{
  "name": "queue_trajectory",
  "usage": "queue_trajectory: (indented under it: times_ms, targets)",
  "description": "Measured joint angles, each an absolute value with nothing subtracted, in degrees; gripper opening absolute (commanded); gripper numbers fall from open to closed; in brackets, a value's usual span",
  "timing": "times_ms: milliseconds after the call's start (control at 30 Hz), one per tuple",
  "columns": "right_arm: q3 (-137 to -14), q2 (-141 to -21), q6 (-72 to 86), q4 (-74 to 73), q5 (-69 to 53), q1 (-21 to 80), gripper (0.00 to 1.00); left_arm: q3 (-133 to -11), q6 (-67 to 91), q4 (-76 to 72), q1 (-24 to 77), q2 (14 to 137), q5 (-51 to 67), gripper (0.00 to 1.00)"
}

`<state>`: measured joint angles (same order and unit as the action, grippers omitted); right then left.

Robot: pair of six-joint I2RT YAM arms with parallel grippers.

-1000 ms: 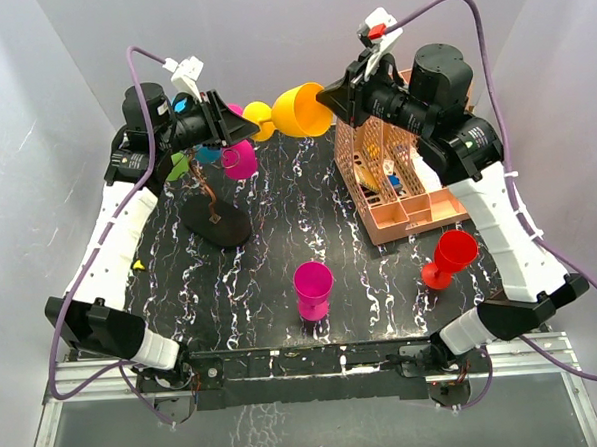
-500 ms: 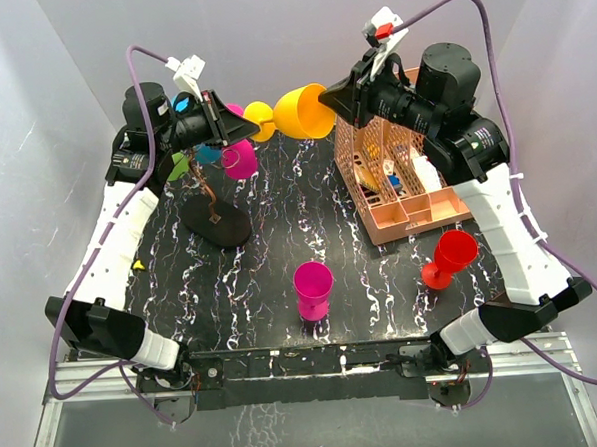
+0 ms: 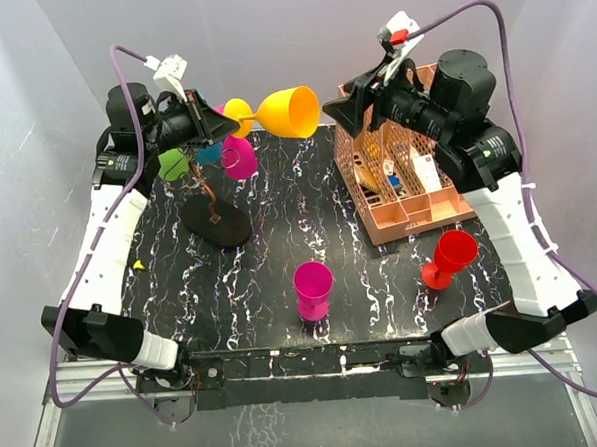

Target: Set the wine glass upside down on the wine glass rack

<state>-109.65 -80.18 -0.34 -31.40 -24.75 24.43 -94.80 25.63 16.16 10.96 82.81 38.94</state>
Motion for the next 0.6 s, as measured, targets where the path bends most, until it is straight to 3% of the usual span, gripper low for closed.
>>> queue_trajectory:
  times_ms: [133, 600]
  targets:
    - [-108.8, -78.3, -1.6, -31.5, -24.1, 23.2, 0.82, -97.3, 19.4, 20.9, 10.0, 81.8, 34.2, 0.0]
    - [-99.3, -74.7, -7.9, -29.2, -14.7, 20.5, 0.86, -103.9, -3.9, 31.4, 7.8, 68.9, 15.4, 0.0]
